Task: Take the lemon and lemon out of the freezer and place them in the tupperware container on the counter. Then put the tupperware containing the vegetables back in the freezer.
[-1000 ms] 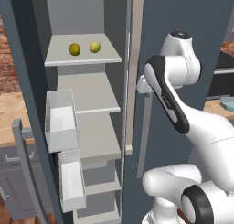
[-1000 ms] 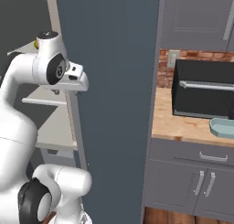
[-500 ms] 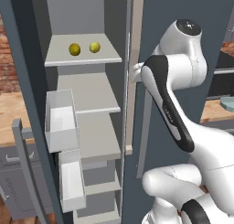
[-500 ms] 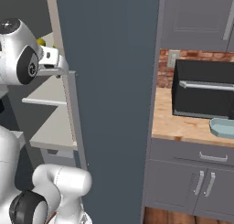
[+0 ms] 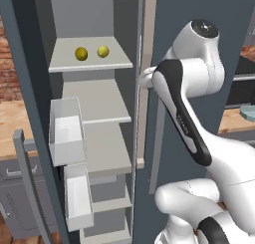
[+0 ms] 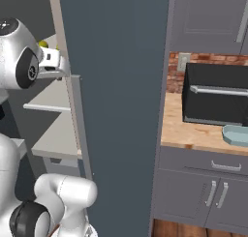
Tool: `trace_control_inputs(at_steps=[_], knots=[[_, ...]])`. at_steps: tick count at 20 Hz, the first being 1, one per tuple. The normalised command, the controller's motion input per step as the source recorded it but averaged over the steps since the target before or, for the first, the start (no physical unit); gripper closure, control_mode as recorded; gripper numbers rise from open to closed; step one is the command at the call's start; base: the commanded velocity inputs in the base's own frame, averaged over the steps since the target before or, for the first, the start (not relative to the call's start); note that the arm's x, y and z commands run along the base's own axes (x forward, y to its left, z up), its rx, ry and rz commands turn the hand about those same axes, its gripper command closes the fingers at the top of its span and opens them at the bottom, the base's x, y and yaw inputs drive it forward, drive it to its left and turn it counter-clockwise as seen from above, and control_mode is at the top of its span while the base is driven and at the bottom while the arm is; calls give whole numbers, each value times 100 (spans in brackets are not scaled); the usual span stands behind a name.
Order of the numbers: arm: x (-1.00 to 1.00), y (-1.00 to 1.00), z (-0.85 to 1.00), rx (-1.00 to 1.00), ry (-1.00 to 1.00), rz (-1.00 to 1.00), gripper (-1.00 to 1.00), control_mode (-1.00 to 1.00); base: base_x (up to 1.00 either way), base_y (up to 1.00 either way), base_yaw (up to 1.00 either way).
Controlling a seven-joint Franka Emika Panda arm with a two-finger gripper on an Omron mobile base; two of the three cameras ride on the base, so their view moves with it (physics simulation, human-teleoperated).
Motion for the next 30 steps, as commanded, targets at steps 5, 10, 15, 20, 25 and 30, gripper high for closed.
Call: trace_control_inputs(at_steps=[5,10,15,20,25,30], knots=[[7,56,39,-1,-5,0,-100,-100,0,0,0],[26,66,12,-1,-5,0,-100,-100,0,0,0],[39,45,0,0,-2,0,-100,-100,0,0,0],[36,22,4,0,-7,1,-100,-100,0,0,0],[43,30,12,3,0,1,-100,-100,0,0,0],[35,16,4,6,0,6,-100,-100,0,0,0]])
